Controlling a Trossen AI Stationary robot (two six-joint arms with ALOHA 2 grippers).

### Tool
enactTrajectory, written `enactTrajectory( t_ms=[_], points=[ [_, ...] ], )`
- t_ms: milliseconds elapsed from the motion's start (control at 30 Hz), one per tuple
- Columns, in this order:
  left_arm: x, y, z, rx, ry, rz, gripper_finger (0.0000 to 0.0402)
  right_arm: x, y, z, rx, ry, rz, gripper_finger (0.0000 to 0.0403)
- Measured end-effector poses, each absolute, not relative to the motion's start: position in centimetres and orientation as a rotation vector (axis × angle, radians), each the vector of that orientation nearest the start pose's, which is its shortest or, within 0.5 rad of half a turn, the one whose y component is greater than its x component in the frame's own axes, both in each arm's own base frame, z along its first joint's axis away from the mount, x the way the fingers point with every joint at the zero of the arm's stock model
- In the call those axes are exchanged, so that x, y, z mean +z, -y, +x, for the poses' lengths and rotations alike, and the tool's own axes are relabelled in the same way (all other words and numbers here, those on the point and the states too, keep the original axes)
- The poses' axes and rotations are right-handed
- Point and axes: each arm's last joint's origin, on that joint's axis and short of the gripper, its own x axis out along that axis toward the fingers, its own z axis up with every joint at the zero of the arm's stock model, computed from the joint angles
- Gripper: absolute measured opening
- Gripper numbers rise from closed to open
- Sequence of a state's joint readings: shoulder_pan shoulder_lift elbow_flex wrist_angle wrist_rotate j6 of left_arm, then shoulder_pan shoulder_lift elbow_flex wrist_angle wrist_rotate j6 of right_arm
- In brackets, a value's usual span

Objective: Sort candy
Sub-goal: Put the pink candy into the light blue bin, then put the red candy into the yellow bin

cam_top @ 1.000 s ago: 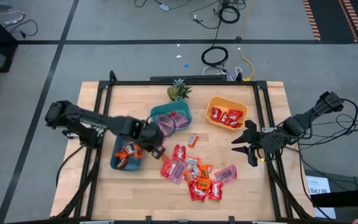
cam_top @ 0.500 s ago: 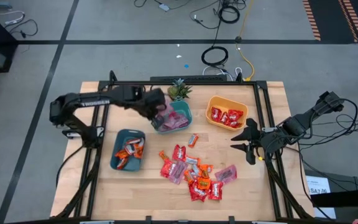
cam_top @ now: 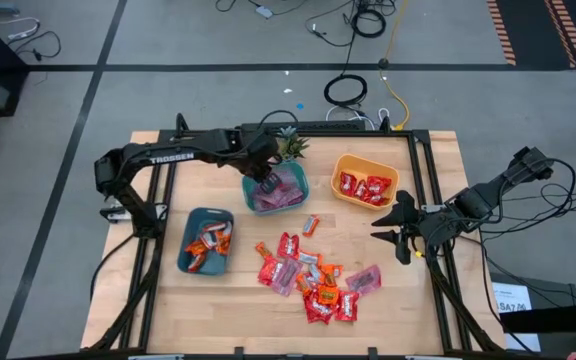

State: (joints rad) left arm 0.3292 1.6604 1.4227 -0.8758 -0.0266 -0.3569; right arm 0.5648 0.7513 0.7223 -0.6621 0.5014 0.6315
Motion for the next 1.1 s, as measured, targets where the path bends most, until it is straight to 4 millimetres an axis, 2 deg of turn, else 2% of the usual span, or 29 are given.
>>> enactTrajectory(
  t_ms=[500, 733, 1100],
  points=[
    [27.9, -9.9, 32.5, 0.468, -1.049, -0.483, 0.0043, 27.7, -6.6, 13.0, -0.134, -0.585, 0.299, 0.0126],
    [28.3, -9.1, 32.4, 0.407, -1.038, -0.663, 0.0043, 27.8, -6.6, 13.1, -0.132, -0.580, 0.302, 0.0126],
    [28.2, -5.4, 33.0, 0.407, -1.081, -0.690, 0.0044, 28.2, -6.8, 13.4, -0.114, -0.529, 0.338, 0.0126]
  ],
)
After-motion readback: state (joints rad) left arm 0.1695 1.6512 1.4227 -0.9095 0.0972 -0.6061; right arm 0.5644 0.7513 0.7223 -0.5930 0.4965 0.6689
